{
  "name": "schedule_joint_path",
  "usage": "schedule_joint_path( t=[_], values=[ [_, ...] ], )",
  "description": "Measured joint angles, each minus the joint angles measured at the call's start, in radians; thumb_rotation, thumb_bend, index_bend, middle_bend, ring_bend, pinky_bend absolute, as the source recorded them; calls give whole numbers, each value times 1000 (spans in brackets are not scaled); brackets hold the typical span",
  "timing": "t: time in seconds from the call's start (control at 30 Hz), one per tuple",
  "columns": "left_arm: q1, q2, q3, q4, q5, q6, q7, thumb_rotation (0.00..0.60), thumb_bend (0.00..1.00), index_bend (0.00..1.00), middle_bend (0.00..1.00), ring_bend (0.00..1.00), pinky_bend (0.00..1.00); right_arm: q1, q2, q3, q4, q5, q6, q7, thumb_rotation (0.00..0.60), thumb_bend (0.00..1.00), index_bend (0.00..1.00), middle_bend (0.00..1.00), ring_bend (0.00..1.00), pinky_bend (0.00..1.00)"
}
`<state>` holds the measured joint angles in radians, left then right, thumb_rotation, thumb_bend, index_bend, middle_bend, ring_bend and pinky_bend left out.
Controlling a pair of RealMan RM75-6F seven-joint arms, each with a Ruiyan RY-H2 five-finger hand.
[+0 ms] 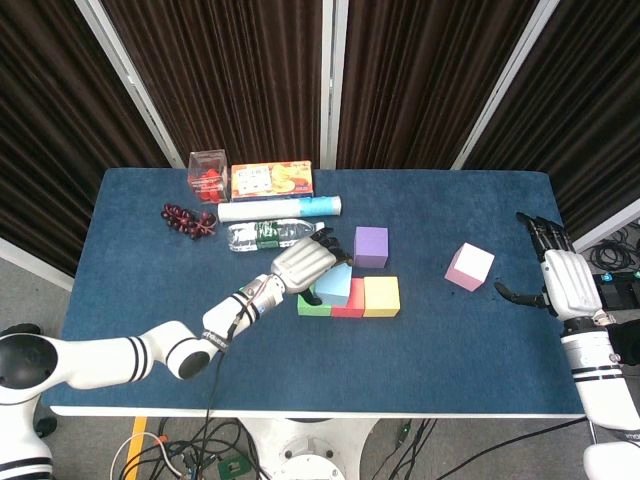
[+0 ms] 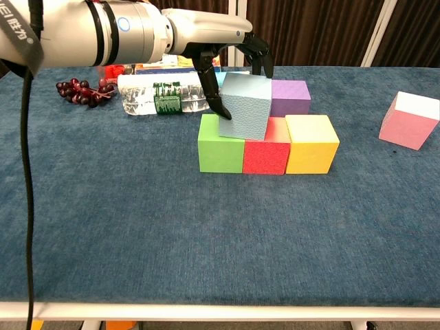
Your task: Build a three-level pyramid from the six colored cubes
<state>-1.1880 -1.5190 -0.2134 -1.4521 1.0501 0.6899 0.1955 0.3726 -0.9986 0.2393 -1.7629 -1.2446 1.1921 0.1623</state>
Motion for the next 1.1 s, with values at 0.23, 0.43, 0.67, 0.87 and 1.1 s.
schedule_joint_path(
  t=[0.23, 0.43, 0.67, 0.87, 1.1],
  values=[
    [4, -23, -12, 10, -31, 36, 14, 600, 92, 327, 495, 239, 67, -1, 2, 2, 0, 3, 1, 0, 600, 93, 0, 102, 0, 0],
    [7, -11, -25, -26, -82, 65, 52, 600, 92, 328, 498, 240, 68, -2, 7, 6, -2, -1, 4, 5, 600, 93, 0, 102, 0, 0],
    [1, 2, -26, -93, -178, 99, 139, 600, 92, 326, 496, 240, 68, -5, 10, 3, -5, -6, 5, 9, 600, 94, 0, 102, 0, 0],
    [-11, 0, -25, -131, -229, 120, 179, 600, 92, 323, 491, 239, 68, -12, 12, 1, -5, -5, 11, 11, 600, 94, 0, 102, 0, 0],
    [-13, -7, -25, -114, -231, 117, 168, 600, 92, 323, 490, 239, 68, -12, 13, 3, -7, -5, 11, 11, 600, 92, 0, 102, 0, 0]
  ],
)
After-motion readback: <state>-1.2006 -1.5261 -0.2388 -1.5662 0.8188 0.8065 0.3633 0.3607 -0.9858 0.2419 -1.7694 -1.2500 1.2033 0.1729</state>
